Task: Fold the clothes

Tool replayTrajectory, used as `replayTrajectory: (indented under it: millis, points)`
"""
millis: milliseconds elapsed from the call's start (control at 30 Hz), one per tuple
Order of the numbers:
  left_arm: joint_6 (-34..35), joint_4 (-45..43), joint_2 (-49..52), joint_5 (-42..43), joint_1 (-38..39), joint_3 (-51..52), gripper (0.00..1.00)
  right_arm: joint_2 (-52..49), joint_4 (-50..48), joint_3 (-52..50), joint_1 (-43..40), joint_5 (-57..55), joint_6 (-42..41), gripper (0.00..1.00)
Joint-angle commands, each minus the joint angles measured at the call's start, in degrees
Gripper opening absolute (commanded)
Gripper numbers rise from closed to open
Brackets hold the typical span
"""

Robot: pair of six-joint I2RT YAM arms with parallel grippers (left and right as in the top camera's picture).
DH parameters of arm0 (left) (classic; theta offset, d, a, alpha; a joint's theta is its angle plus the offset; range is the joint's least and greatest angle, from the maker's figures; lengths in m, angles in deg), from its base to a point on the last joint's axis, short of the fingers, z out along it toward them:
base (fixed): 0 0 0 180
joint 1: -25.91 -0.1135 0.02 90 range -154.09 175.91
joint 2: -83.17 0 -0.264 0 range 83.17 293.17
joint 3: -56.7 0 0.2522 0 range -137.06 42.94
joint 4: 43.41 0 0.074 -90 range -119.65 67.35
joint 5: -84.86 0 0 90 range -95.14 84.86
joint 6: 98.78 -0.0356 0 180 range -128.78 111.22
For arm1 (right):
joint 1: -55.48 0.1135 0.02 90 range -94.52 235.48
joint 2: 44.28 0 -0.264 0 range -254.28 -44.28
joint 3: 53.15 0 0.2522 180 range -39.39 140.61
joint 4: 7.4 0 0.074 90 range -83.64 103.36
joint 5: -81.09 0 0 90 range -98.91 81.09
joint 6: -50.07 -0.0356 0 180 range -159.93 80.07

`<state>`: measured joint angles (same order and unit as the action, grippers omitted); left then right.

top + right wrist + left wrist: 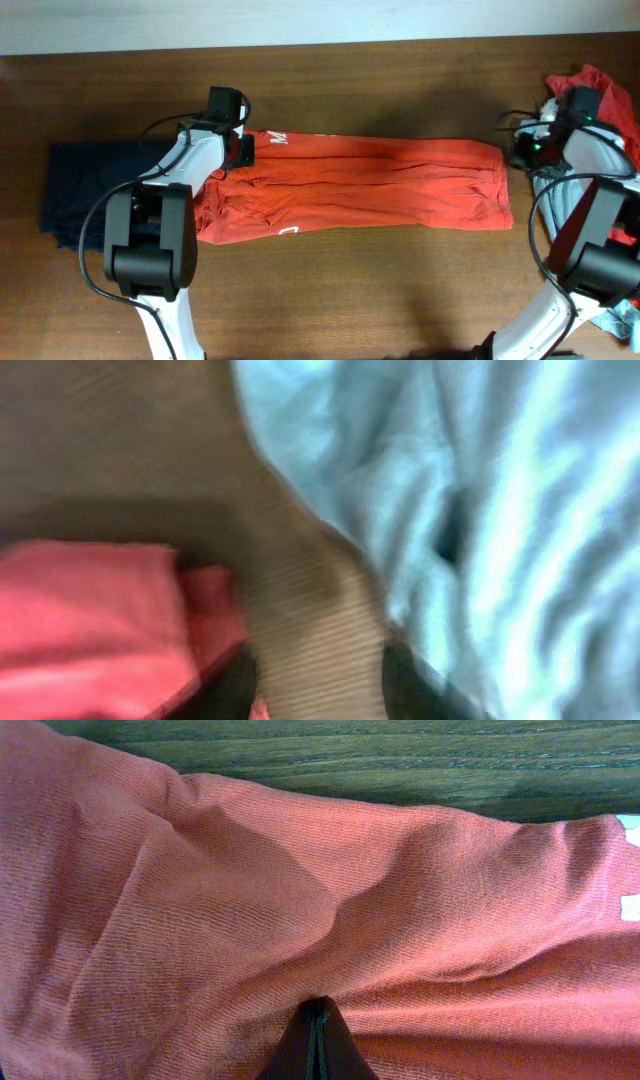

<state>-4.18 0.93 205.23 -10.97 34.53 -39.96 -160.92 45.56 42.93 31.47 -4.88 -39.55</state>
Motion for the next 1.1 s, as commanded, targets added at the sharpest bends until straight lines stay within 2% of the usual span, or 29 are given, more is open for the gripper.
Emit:
replayTrajectory:
  millis: [0, 167, 300, 367, 533, 633, 667, 867, 1067]
  points:
    - [0.70, 2.08, 5.77, 1.51, 0.22, 2.91, 0.12, -0.50, 1.53, 1.64, -0.46, -1.44, 0.22, 0.51]
    - [-0.35, 3.17, 5.75, 1.53, 0.22, 1.29, 0.33, 1.27, 10.10, 3.43, -0.46, 9.07, 0.26, 0.51]
    - [-0.35, 7.80, 5.75, 1.53, 0.24, -2.69, 0.34, 3.85, 15.13, 4.37, -0.44, 18.53, 1.77, 0.41]
    - [-0.37, 11.61, 5.75, 1.53, 0.24, -5.77, 0.32, 5.90, 15.98, 4.37, -0.44, 20.96, 1.77, 0.41]
    - [-0.37, 21.97, 5.70, 3.26, 0.39, -13.57, 0.19, 11.78, 17.00, 4.37, 0.17, 28.37, 1.75, 0.41]
    - [-0.37, 23.10, 5.70, 5.03, 1.09, -14.23, 0.10, 11.89, 18.91, 4.13, 2.36, 28.92, 1.51, 0.30]
    - [-0.37, 23.10, 5.70, 5.53, 1.90, -13.88, 0.07, 11.28, 18.82, 2.86, 4.74, 28.72, 0.87, 0.22]
    - [-1.64, 23.17, 5.70, 4.02, 4.31, -13.86, 0.06, 6.91, 13.86, -1.05, 12.79, 26.16, -1.92, 0.18]
    - [-1.64, 22.82, 5.88, 1.27, 4.50, -13.03, 0.06, 0.87, 10.69, -2.05, 16.90, 22.23, -4.31, 0.17]
